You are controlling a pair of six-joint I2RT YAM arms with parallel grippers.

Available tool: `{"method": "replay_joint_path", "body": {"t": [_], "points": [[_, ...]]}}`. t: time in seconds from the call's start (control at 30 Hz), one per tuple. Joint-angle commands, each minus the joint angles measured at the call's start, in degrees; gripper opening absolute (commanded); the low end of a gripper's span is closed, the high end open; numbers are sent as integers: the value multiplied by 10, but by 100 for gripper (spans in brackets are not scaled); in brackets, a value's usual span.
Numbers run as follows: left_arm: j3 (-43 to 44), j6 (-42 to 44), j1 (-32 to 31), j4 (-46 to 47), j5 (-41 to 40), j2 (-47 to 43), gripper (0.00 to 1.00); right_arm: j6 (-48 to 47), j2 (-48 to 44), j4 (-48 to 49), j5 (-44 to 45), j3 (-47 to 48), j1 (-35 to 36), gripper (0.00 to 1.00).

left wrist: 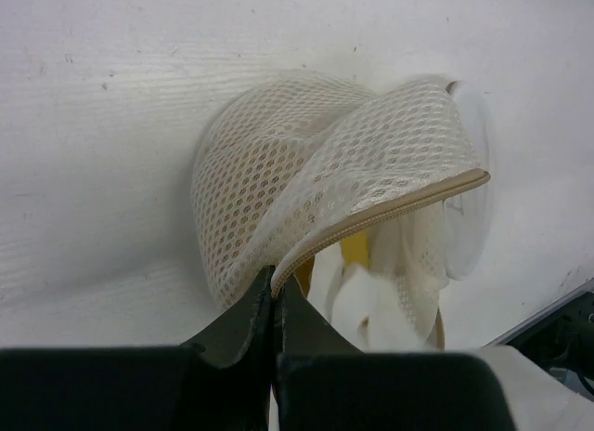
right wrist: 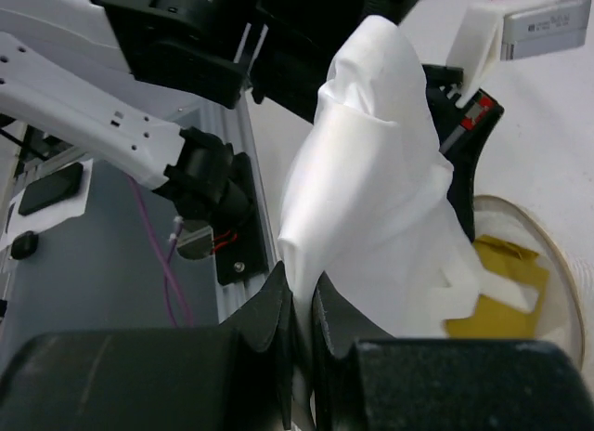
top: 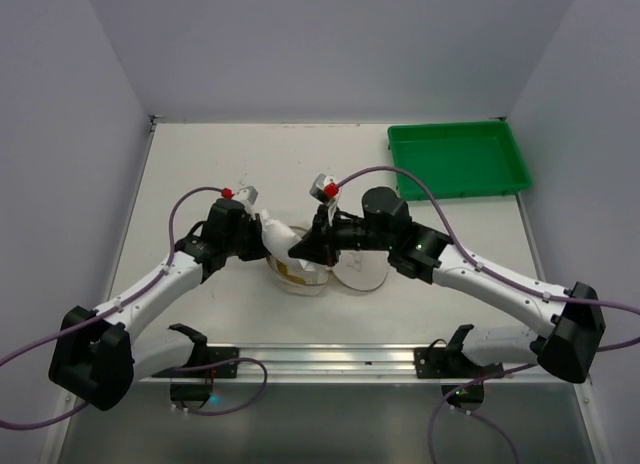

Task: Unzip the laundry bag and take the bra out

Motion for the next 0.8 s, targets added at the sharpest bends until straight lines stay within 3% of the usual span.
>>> {"method": "replay_joint_path", "body": {"t": [0.0, 0.07, 0.23, 0.43, 0.77], "points": [[18, -11, 0, 21, 11, 4, 0, 13, -27, 95, -93, -23, -26, 0], [14, -11, 0, 18, 7, 0, 0, 20, -41, 98, -62, -11, -57, 0], [19, -3, 0, 5, -7, -5, 0, -30, -56, 44, 132, 39, -126, 0], [21, 5, 1, 2, -11, -2, 0, -73, -40, 19, 278, 109, -275, 0], [27, 13, 1, 8, 16, 6, 0, -86, 144, 20, 304, 232, -480, 0]]}}
